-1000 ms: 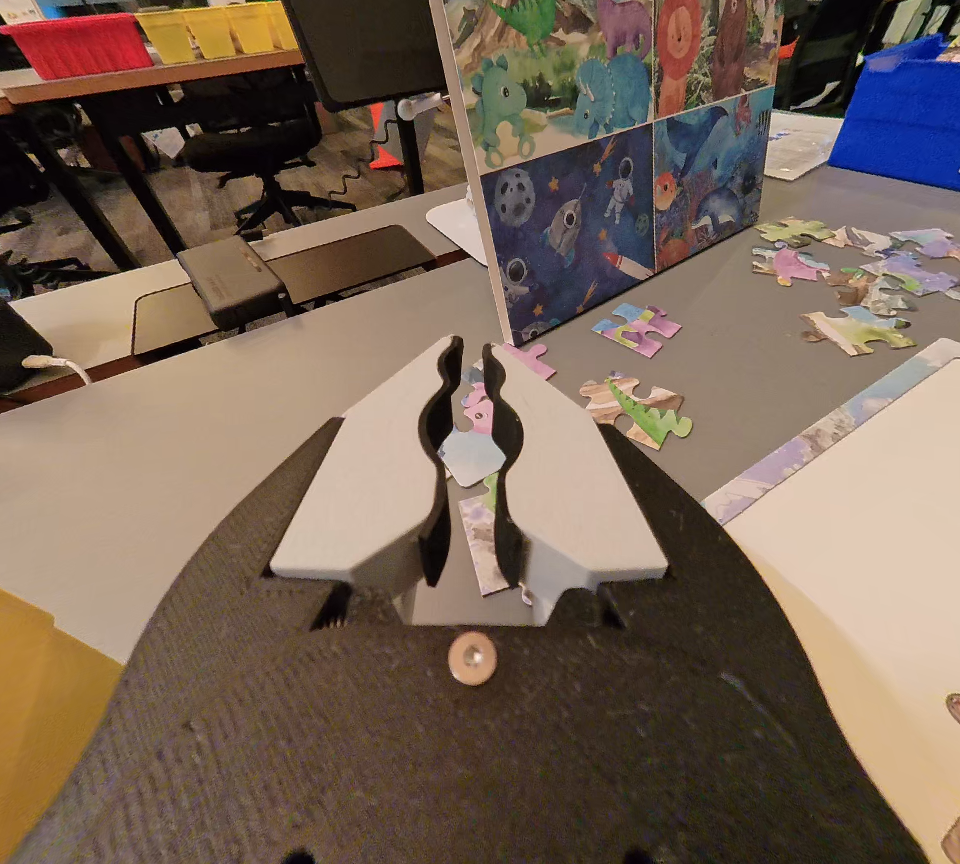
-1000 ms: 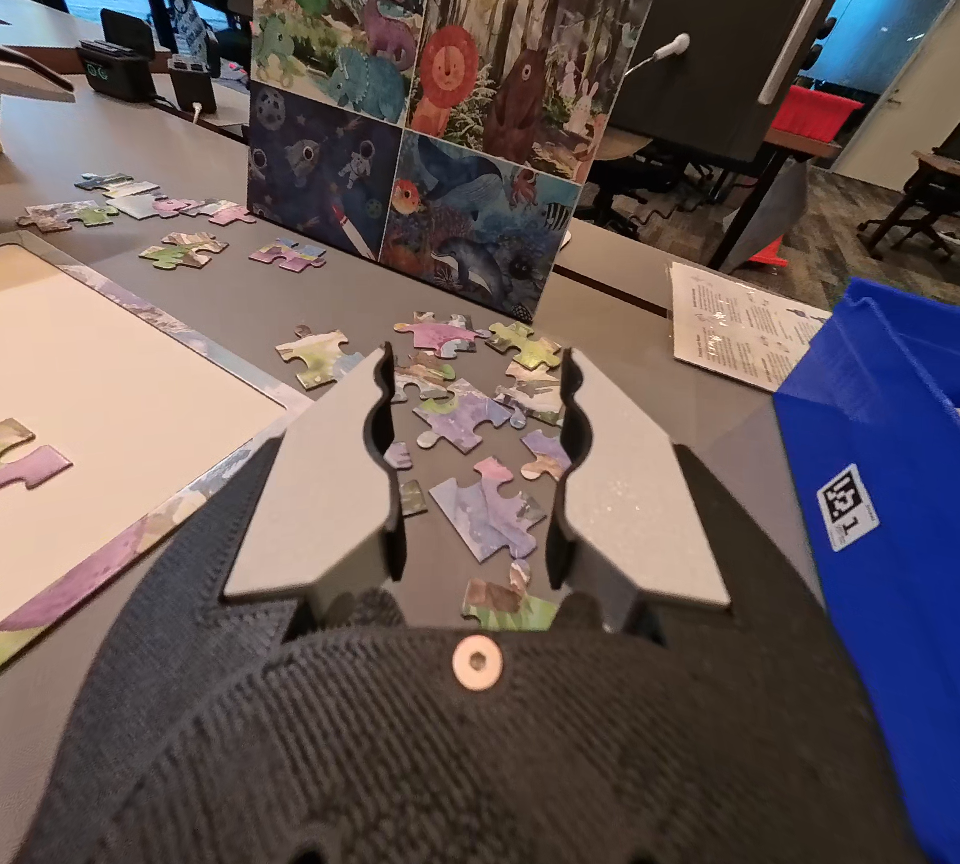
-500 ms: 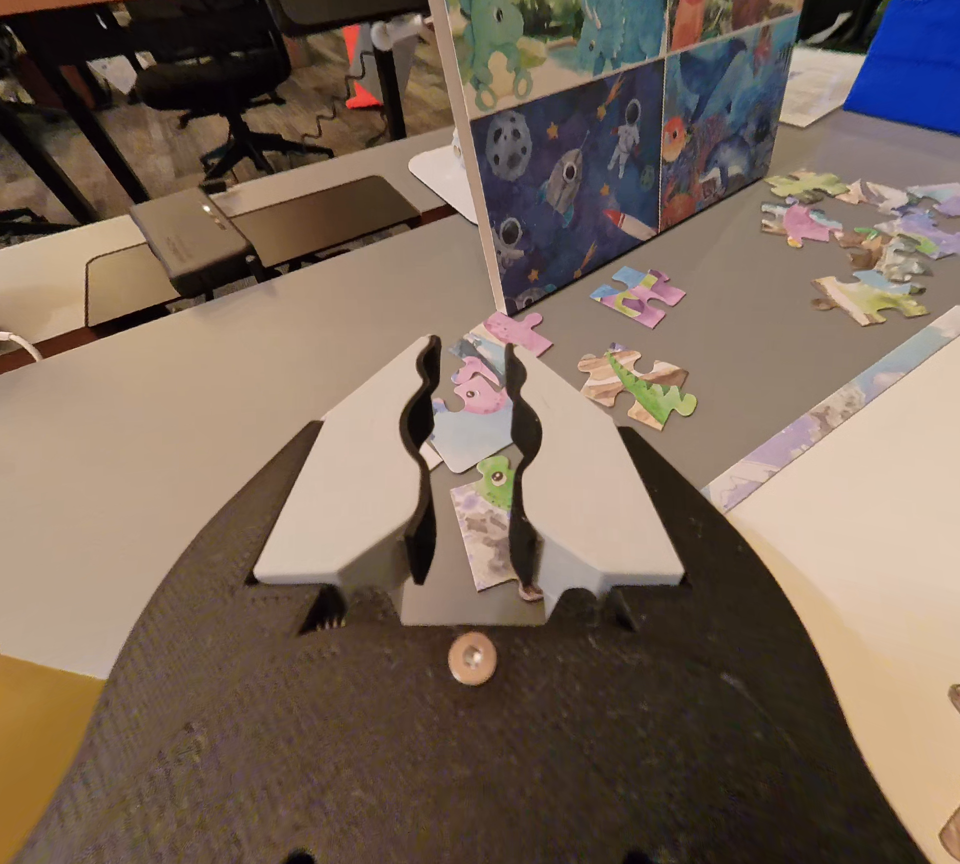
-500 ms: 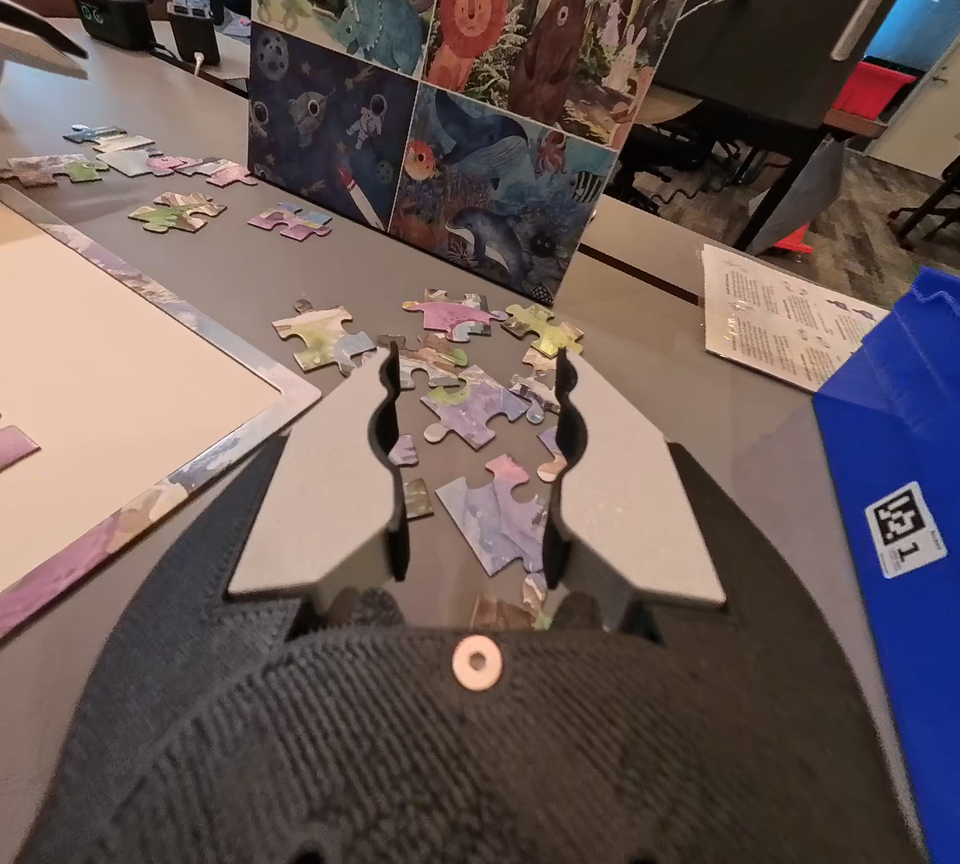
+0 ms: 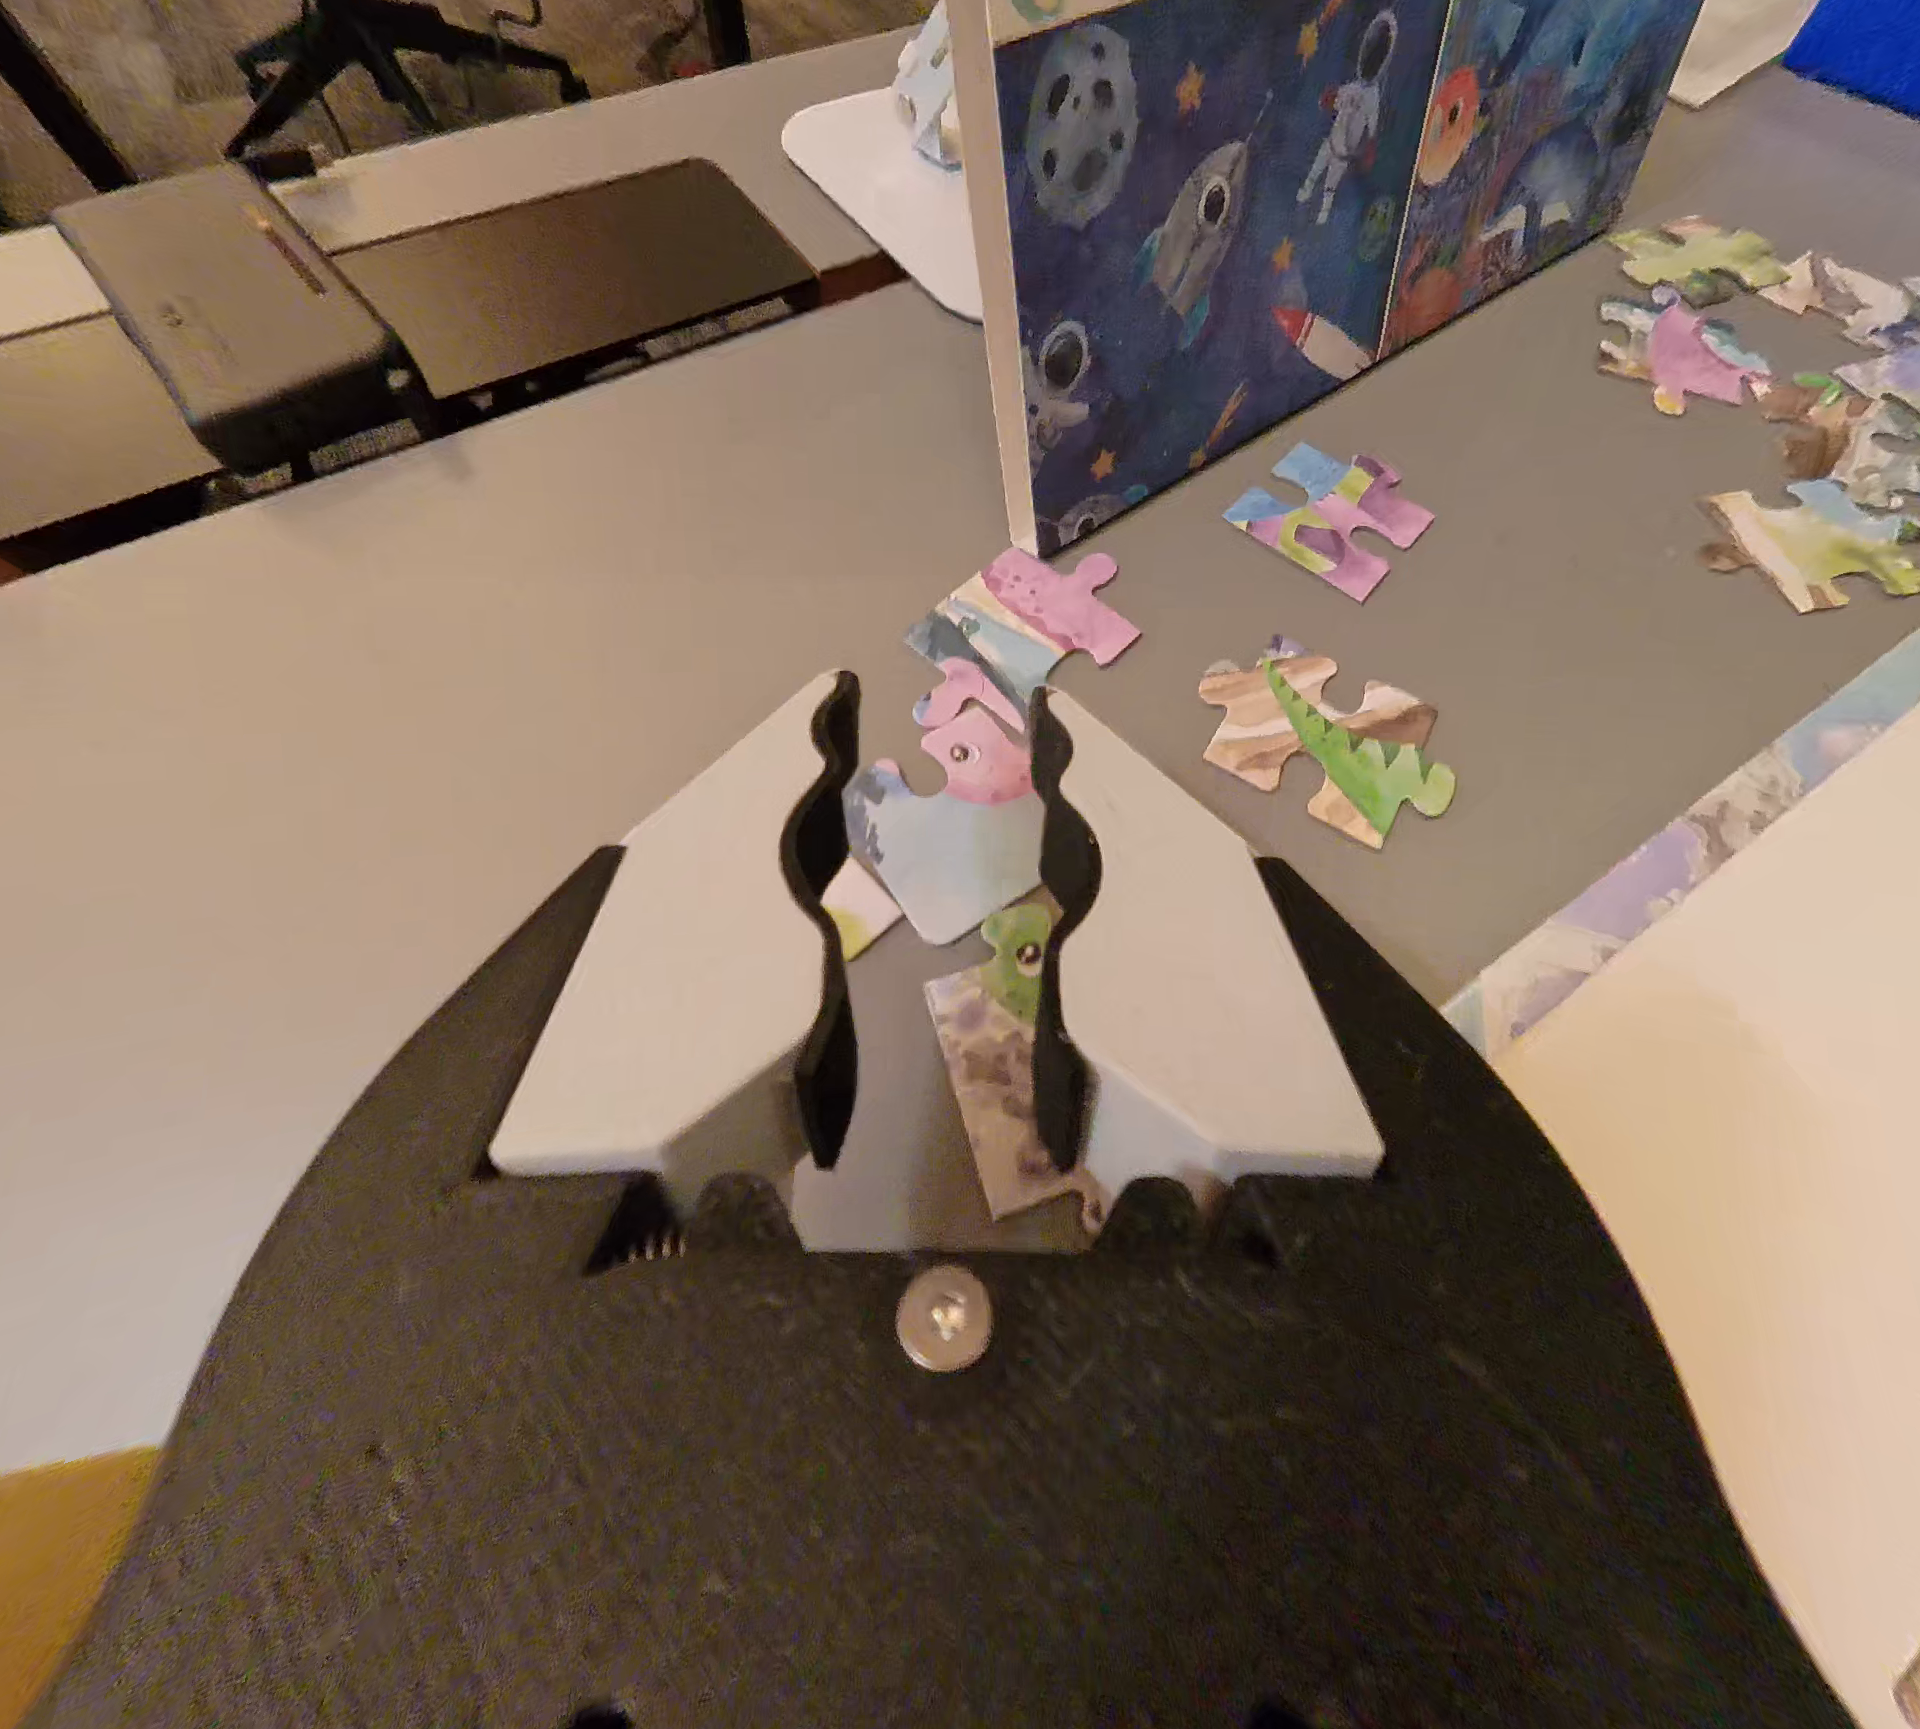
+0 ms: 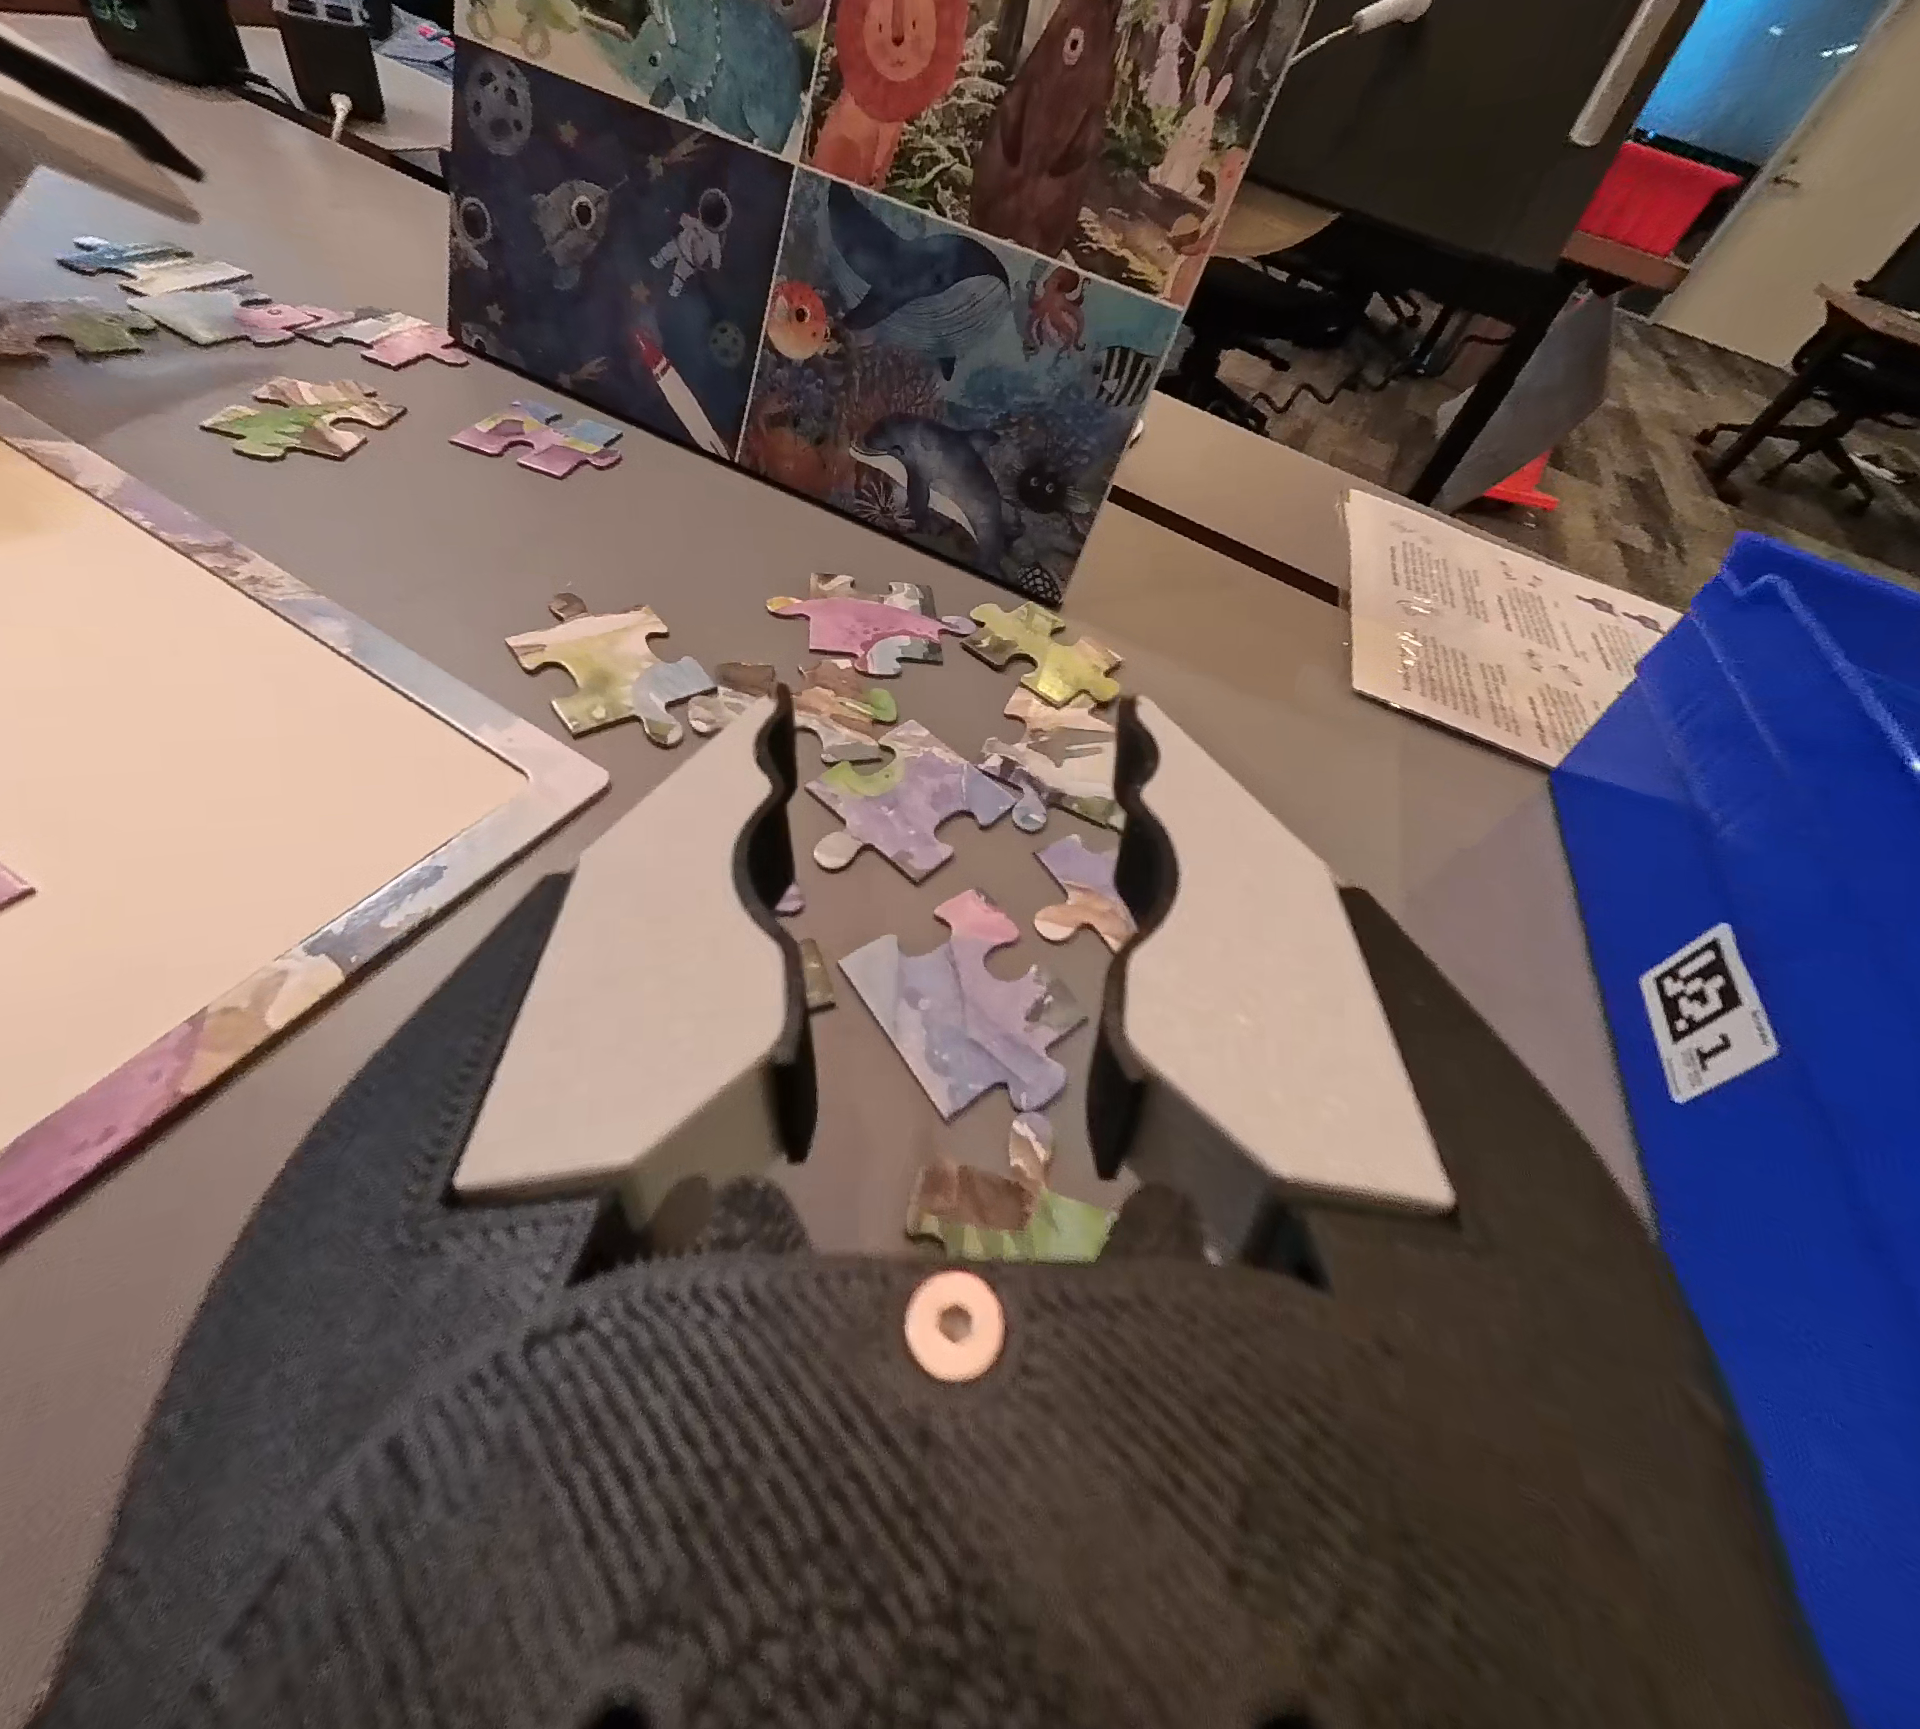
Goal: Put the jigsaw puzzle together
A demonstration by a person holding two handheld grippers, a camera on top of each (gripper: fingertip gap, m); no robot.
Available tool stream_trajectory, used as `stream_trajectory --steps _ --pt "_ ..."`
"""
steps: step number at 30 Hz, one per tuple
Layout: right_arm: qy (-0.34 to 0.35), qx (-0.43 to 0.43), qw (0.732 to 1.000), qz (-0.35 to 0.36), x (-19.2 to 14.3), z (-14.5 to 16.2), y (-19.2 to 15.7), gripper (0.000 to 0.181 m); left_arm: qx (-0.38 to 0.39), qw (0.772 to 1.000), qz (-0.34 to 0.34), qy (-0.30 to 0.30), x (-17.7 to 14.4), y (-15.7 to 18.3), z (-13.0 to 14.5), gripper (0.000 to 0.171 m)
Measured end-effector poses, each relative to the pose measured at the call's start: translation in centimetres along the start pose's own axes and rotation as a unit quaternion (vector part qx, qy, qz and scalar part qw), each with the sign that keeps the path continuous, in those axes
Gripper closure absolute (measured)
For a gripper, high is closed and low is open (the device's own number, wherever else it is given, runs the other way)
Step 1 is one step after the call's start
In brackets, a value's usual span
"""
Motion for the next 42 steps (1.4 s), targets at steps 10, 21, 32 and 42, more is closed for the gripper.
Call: stream_trajectory --steps 10,21,32,42 --pt "-0.002 -0.002 1.000 0.022 -0.4 0.0 0.4 0.121 0.004 0.996 0.017 -0.088 0.5 0.9 1.0 0.113" --pt "0.006 -0.013 1.000 0.019 -0.6 -0.3 0.0 0.121 0.003 0.989 -0.001 -0.147 2.0 1.0 1.2 0.101" --pt "0.021 -0.023 0.999 0.016 -1.1 -0.8 -0.4 0.122 0.008 0.994 0.029 -0.103 1.0 1.3 1.0 0.143" --pt "0.045 -0.048 0.998 0.015 -1.9 -1.9 -1.3 0.121 0.017 0.995 0.024 -0.096 0.7 1.4 1.0 0.125"
Point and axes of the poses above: each gripper's, where its closed fingertips meet, x out along the fingers, z out of its underside, y = z × x across the jaws, the point moved 10 cm from there along -x, back along the fingers, and after that the axes turned 11 degrees about x, right-handed, at the moved point
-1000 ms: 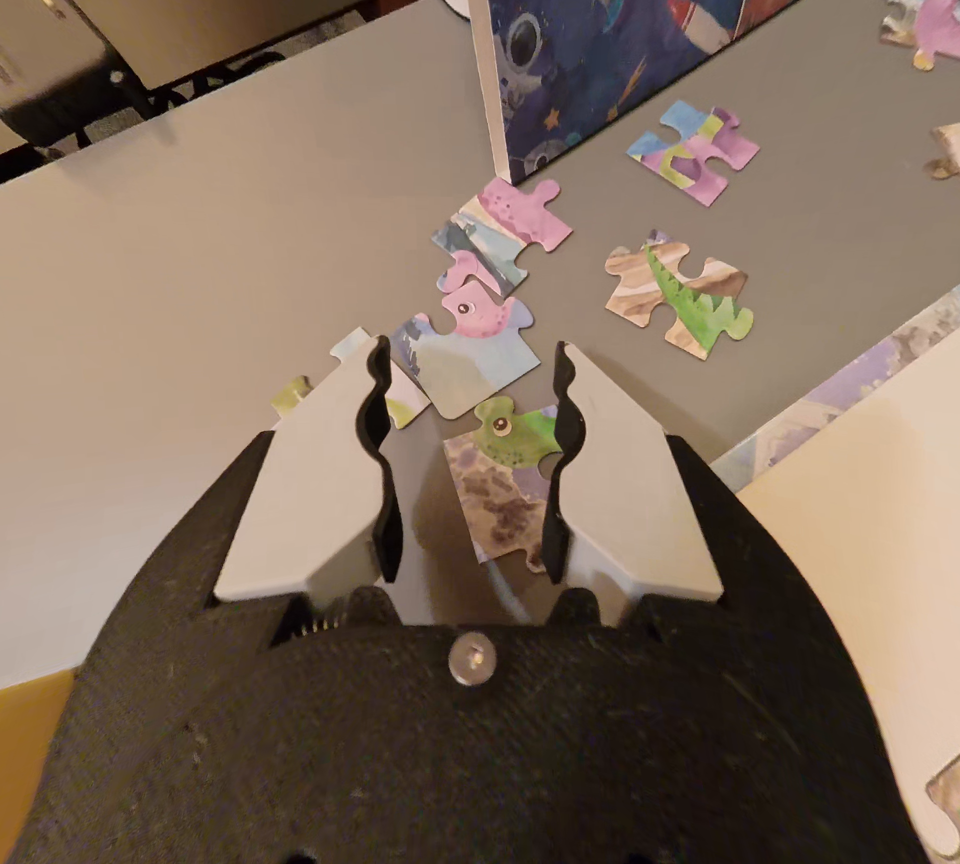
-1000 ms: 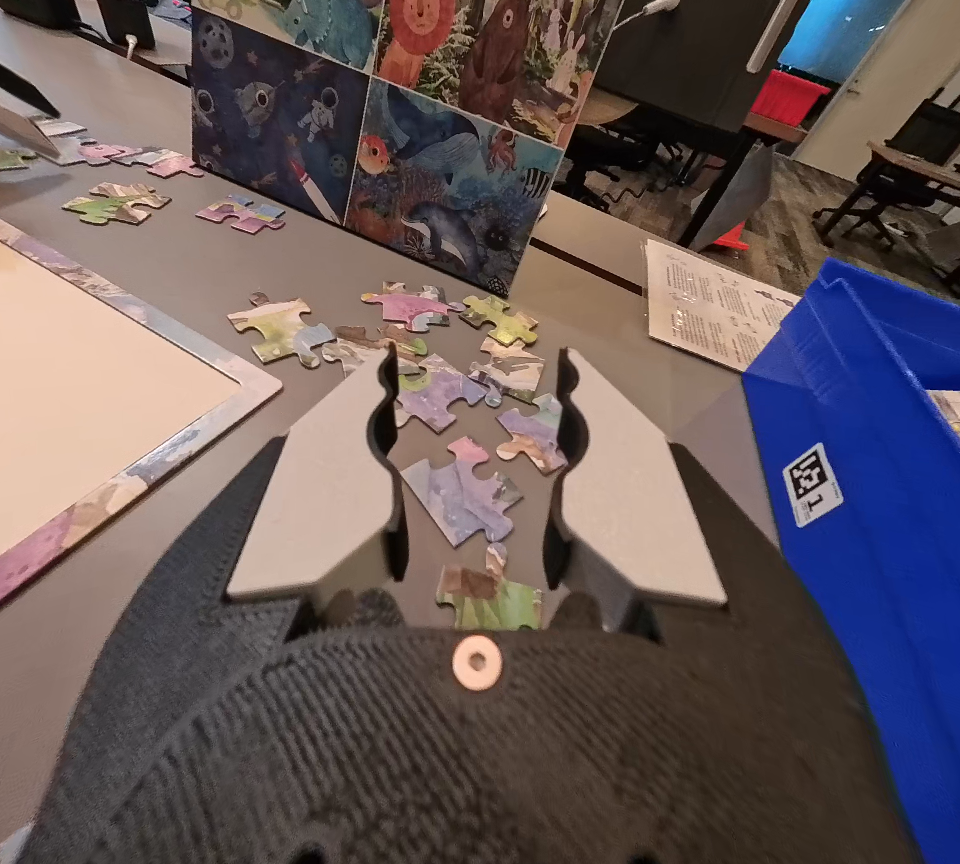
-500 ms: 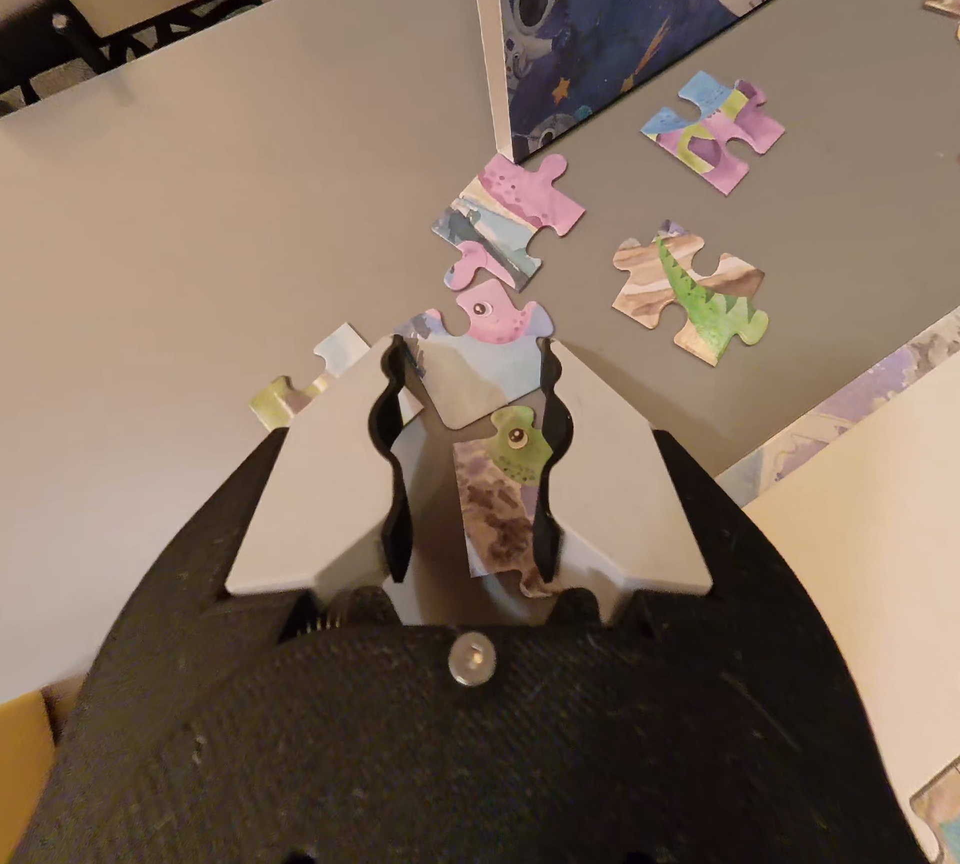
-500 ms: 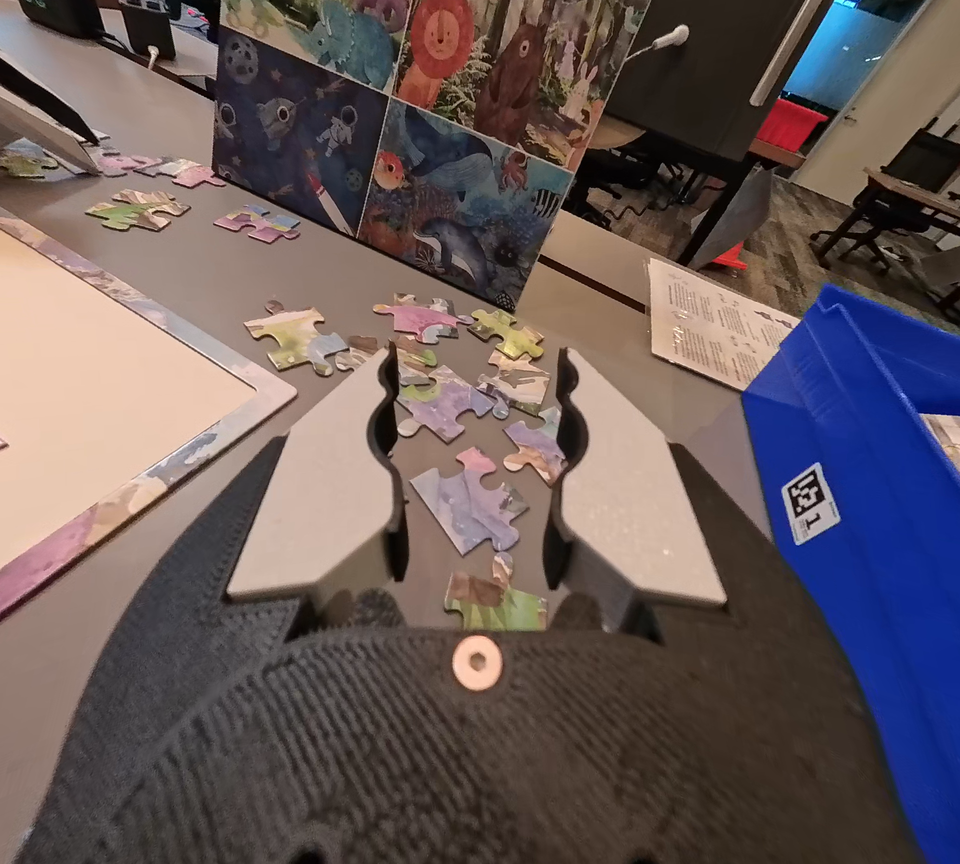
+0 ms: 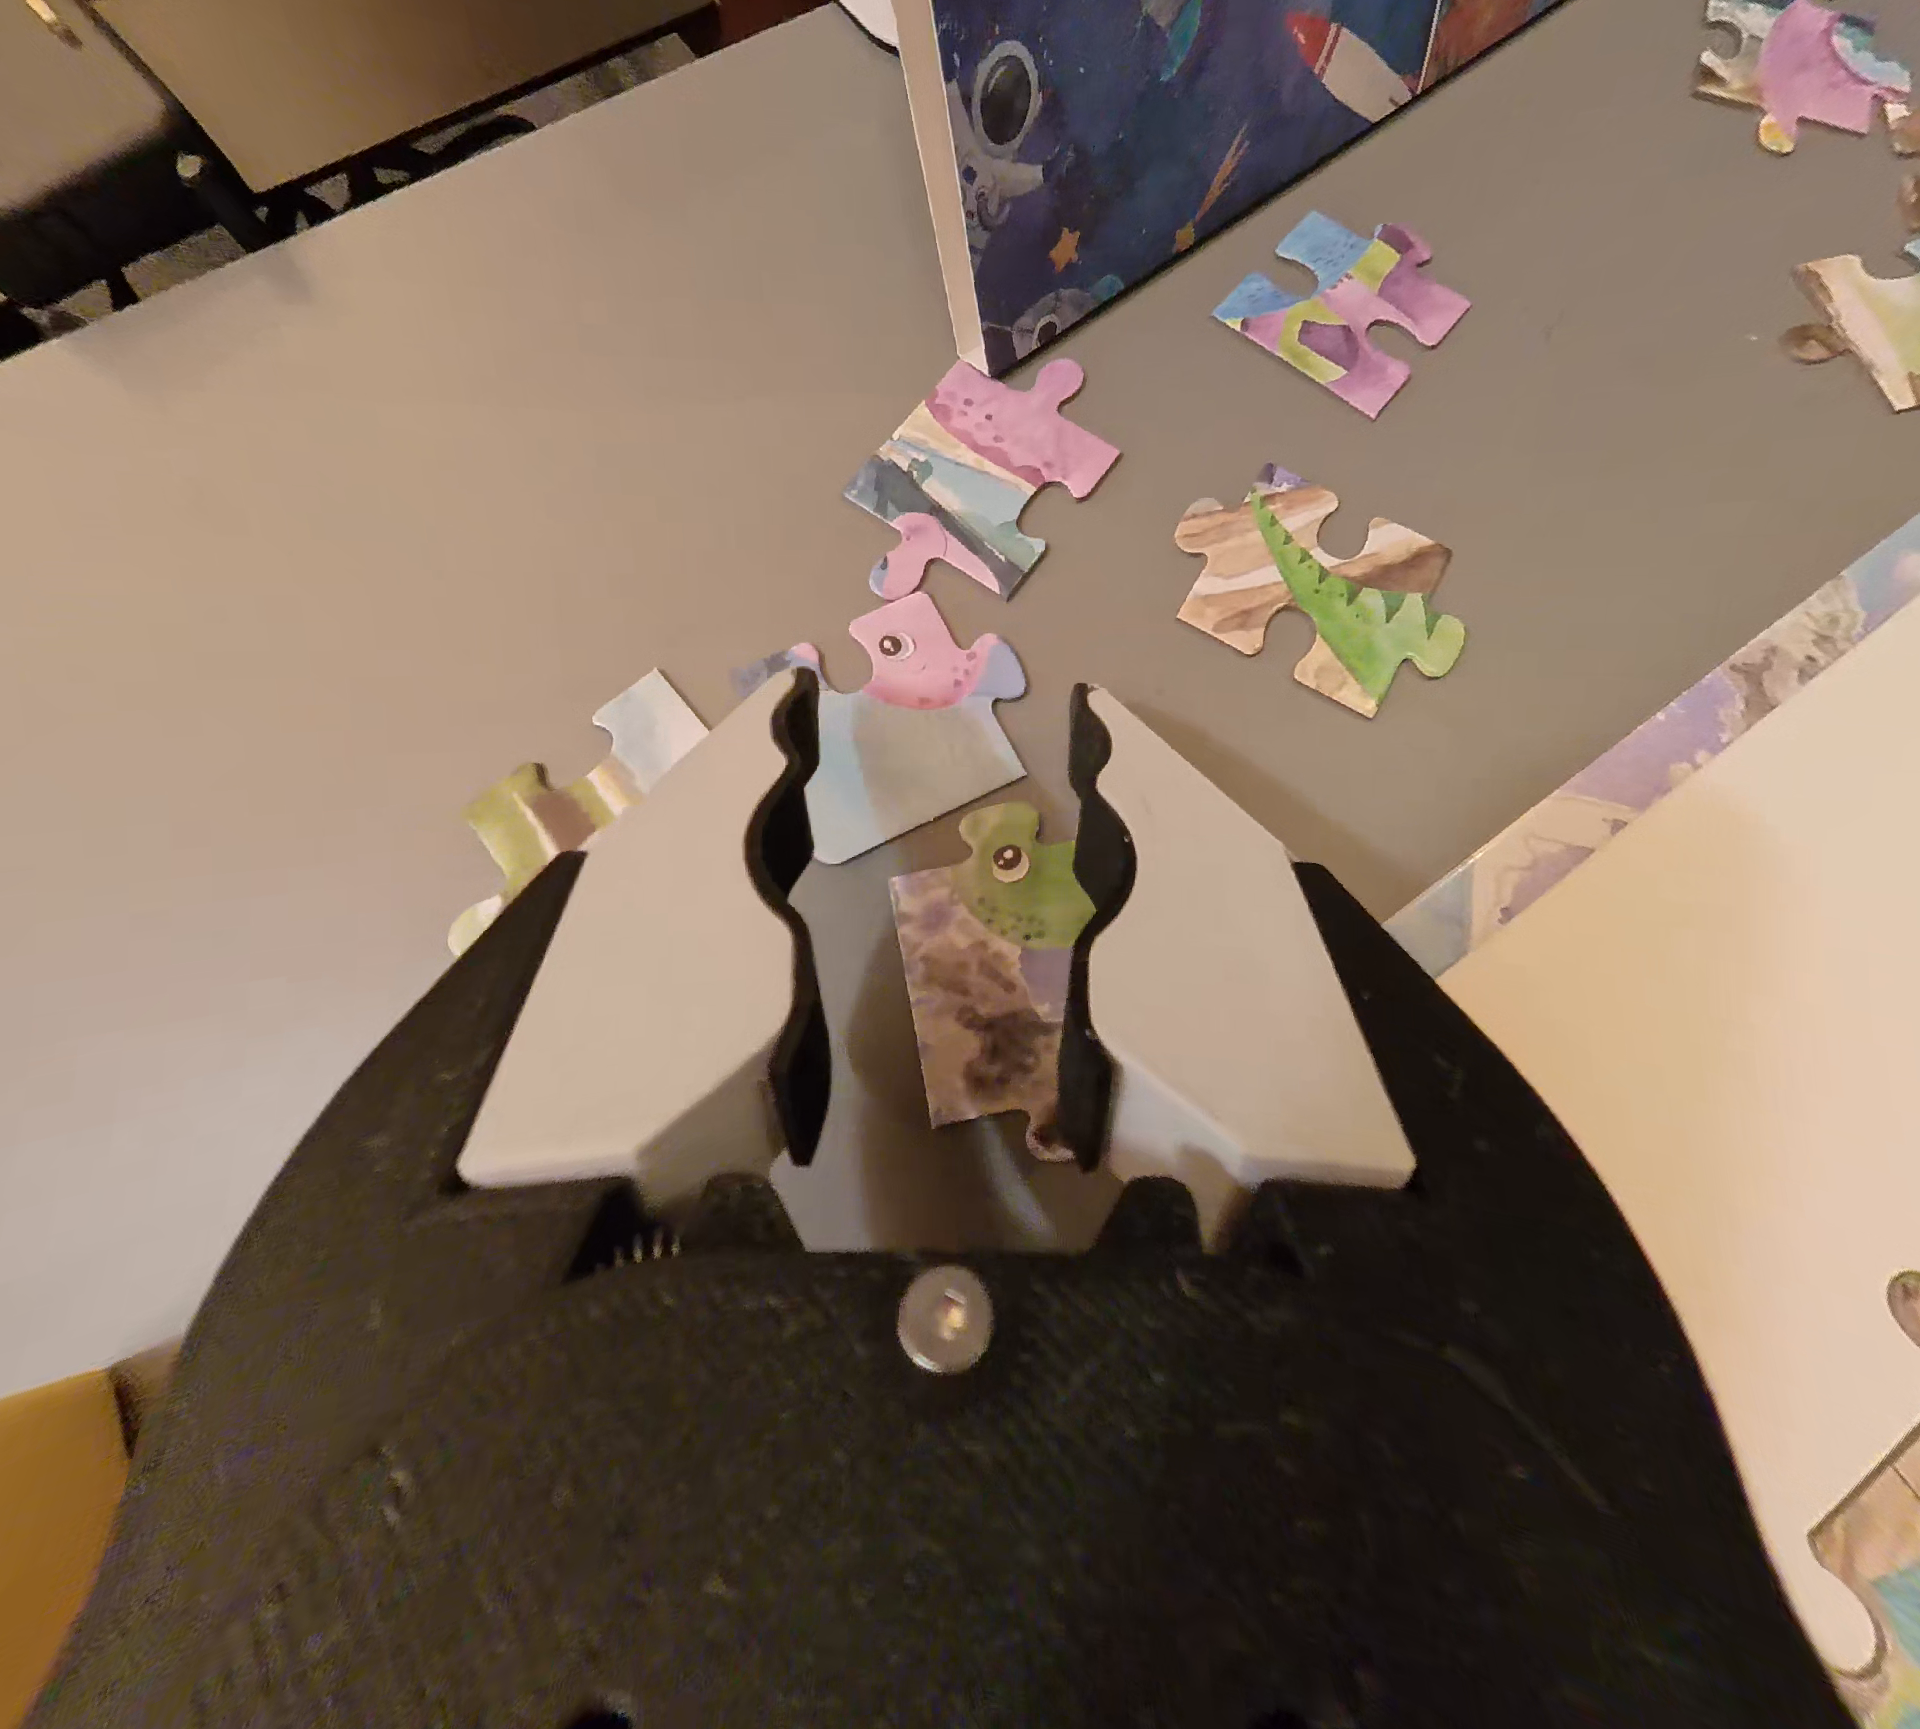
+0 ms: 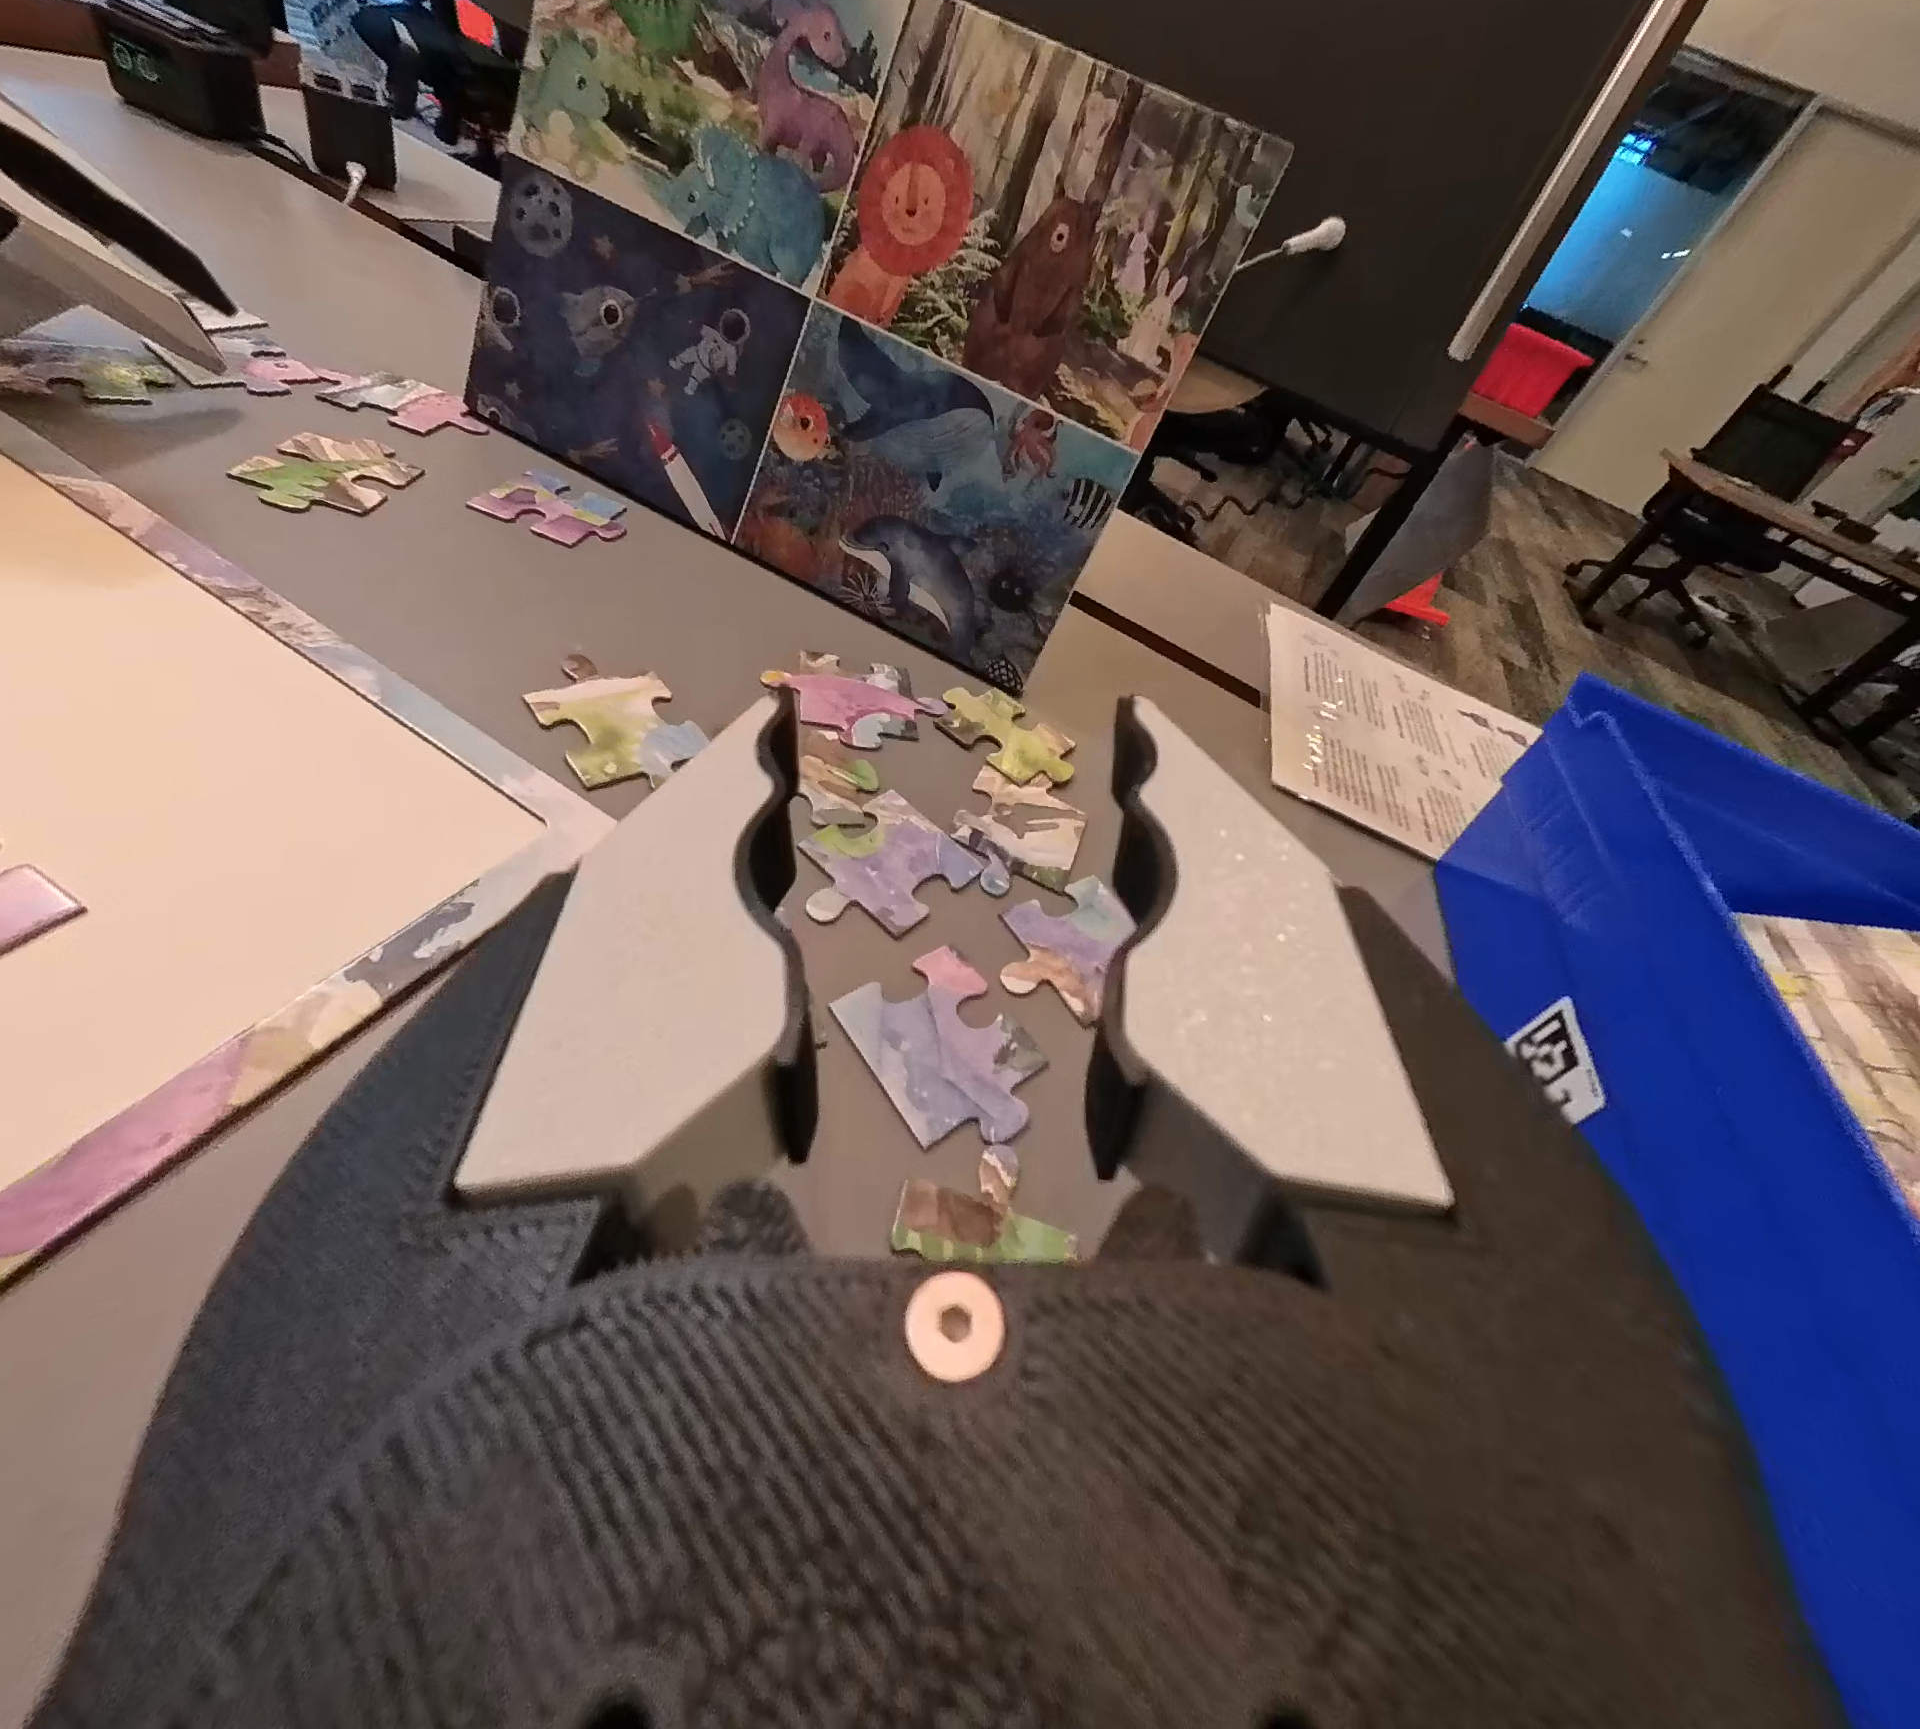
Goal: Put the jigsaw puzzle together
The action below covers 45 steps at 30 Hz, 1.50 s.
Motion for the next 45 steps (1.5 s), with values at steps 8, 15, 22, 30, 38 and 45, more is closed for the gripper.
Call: stream_trajectory --steps 8,15,22,30,38,45 --pt "-0.006 0.003 1.000 0.003 0.0 0.2 0.2 0.121 -0.006 0.999 -0.014 -0.045 0.5 -0.2 0.5 0.109" --pt "-0.019 -0.011 1.000 0.003 0.3 0.4 -0.1 0.121 -0.015 0.999 -0.011 -0.049 0.6 -0.4 0.6 0.107" --pt "-0.023 -0.016 1.000 0.002 0.4 0.4 -0.2 0.121 -0.003 0.999 0.016 -0.043 0.6 -0.1 0.5 0.123" --pt "-0.021 -0.018 1.000 0.002 0.3 0.3 -0.2 0.121 0.020 0.999 0.023 -0.032 0.4 0.1 0.4 0.124" --pt "-0.019 -0.017 1.000 0.003 0.3 0.3 -0.2 0.121 0.059 0.998 -0.012 -0.006 -0.9 0.0 -0.3 0.136" --pt "0.013 -0.005 0.999 0.033 -0.6 -0.3 0.6 0.126 0.027 1.000 0.016 -0.003 -0.5 0.0 -0.1 0.122"
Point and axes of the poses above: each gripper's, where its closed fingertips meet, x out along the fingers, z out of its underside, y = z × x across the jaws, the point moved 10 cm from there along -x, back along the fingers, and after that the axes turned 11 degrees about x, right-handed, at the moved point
